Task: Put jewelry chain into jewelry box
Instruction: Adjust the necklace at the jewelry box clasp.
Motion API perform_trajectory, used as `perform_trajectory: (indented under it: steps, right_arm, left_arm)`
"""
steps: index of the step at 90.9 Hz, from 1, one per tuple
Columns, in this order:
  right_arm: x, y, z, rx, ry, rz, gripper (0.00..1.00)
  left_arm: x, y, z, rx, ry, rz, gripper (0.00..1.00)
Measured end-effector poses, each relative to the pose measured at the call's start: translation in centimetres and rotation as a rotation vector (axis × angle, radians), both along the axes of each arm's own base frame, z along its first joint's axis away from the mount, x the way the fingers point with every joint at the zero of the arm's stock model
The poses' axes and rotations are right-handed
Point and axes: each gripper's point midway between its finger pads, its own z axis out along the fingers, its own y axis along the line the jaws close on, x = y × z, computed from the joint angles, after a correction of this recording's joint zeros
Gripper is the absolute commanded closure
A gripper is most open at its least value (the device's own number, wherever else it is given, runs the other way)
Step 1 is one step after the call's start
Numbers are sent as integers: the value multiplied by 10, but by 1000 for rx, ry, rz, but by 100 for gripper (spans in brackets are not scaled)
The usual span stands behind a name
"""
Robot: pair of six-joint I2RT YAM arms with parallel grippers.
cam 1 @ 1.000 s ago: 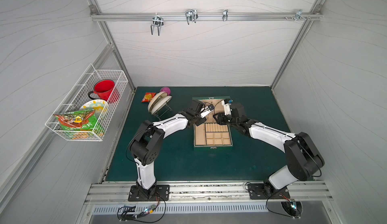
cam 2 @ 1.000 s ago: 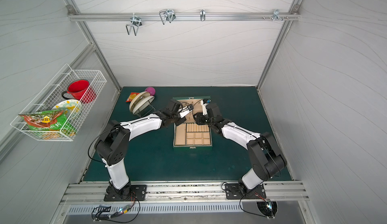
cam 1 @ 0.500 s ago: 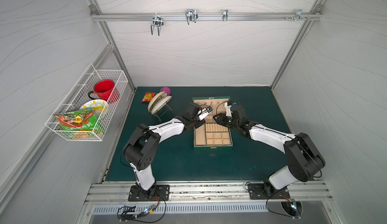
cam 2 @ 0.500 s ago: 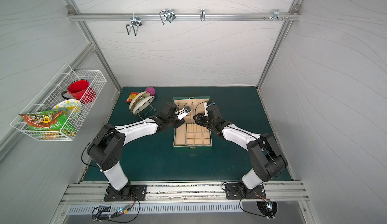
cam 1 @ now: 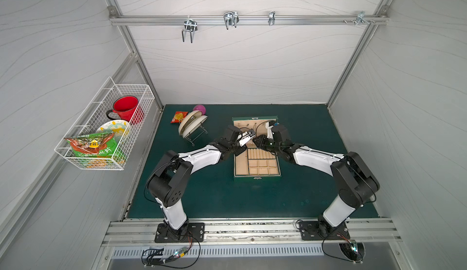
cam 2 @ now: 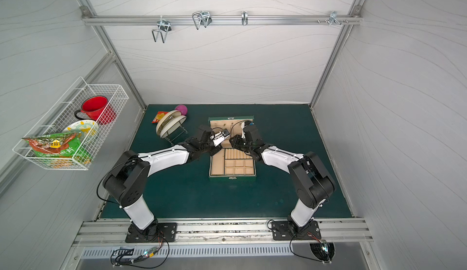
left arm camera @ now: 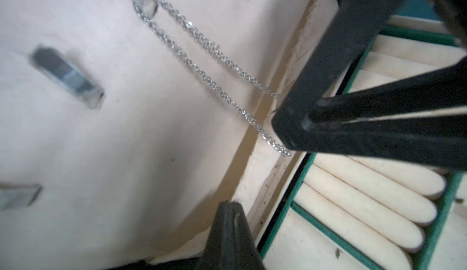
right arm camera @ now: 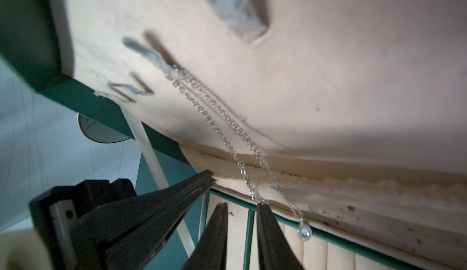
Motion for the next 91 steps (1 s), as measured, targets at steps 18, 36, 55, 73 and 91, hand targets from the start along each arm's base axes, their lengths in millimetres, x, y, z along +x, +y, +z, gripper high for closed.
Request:
perform_trajectory:
  steps: [18,36,55,73,91]
  right_arm:
    - [11,5,-1,-5,-18,-6,77]
    - [19,9,-2,-15,-30,-9,80]
    - [23,10,-4,-33,-35,-17,81]
    - [24,12,-6,-62,-45,-21,85]
    - [25,13,-7,-74,-56,-21,100]
  left_arm:
    - [-1,1,-3,-8,0,5,100]
    - [-3,2,-1,-19,-6,7,100]
    - [-3,2,1,-23,-10,6,100]
    - [-3,2,0,-24,-11,6,100]
    - [-3,2,0,-26,-14,7,100]
